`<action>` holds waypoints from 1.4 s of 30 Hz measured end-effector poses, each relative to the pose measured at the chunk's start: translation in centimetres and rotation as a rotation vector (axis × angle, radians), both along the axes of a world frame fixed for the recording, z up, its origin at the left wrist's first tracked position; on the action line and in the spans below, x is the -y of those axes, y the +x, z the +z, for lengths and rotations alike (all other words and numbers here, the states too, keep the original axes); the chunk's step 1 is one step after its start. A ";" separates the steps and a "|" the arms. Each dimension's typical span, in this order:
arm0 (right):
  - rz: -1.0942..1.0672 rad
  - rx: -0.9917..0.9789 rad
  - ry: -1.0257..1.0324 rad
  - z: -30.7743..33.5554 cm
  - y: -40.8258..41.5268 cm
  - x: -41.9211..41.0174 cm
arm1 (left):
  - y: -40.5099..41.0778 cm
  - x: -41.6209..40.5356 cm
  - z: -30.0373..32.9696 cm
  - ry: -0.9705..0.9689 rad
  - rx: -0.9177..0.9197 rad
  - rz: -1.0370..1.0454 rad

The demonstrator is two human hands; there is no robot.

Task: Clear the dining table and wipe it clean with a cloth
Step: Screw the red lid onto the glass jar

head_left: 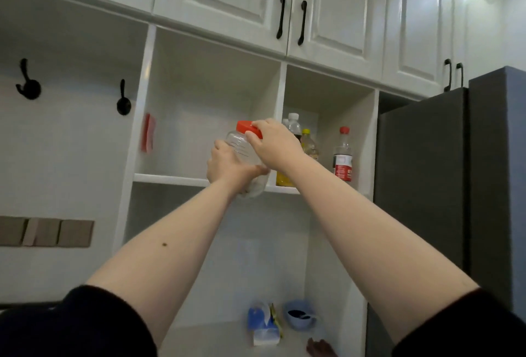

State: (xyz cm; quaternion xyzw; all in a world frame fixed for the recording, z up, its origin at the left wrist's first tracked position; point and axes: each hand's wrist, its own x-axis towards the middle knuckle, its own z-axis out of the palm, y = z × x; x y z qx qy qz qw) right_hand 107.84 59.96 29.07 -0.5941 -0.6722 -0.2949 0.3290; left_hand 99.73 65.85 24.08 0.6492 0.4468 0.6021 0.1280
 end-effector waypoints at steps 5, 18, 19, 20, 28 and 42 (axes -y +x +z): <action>0.039 -0.032 0.030 2.4 0.1 -6.5 | 0.3 -6.3 2.8 0.023 0.008 0.045; 0.026 -0.024 -0.150 4.3 3.3 -18.6 | 3.0 -16.8 2.6 -0.066 0.001 0.102; 0.018 -0.013 -0.147 4.5 3.5 -19.1 | 3.2 -17.1 2.6 -0.083 0.006 0.099; 0.020 -0.009 -0.143 4.6 3.6 -19.7 | 3.3 -17.5 2.5 -0.109 0.021 0.088; 0.074 0.002 -0.056 6.0 4.4 -20.3 | 3.5 -19.9 1.4 -0.182 0.141 -0.237; -0.193 0.162 -0.015 3.7 7.0 -17.6 | 5.4 -16.0 0.4 -0.068 0.013 -0.077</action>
